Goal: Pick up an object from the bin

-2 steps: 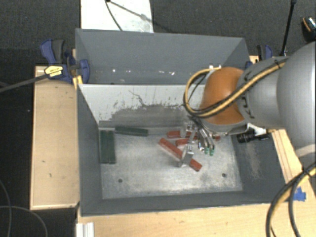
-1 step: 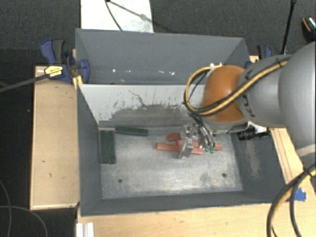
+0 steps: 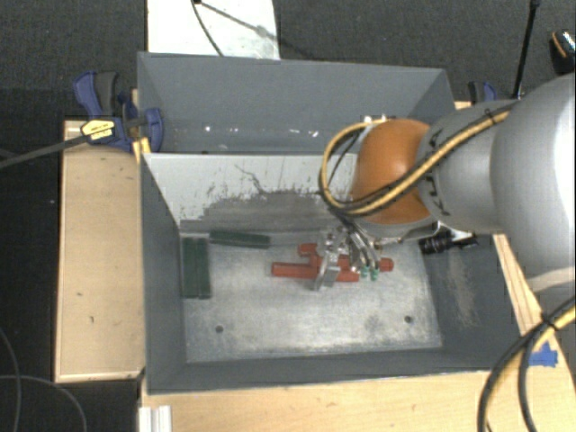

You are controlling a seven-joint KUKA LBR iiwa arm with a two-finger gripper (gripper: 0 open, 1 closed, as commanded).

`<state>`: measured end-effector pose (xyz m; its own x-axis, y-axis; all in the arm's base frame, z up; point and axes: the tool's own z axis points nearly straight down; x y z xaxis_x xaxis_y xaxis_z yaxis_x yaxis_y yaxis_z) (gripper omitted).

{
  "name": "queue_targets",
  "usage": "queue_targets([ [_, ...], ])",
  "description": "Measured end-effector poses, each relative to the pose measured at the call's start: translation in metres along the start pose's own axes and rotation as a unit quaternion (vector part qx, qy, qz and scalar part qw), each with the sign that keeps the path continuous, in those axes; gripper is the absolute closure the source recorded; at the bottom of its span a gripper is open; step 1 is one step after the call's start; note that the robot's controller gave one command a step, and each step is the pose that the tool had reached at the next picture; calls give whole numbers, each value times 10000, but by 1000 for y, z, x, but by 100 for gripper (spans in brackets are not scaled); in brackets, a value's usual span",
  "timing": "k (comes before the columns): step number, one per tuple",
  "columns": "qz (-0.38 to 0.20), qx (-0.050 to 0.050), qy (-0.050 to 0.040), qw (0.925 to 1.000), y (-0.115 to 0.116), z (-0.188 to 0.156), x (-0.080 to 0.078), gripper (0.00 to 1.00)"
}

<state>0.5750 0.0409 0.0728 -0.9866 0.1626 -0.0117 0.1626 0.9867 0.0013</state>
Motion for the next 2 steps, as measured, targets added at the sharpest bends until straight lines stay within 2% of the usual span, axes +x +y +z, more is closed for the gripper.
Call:
queue_targets([
  [1,-122,-4,10,9999,-10,-125,-1,100],
  [2,-2039,-19,19,9790,45,-214,40,100],
])
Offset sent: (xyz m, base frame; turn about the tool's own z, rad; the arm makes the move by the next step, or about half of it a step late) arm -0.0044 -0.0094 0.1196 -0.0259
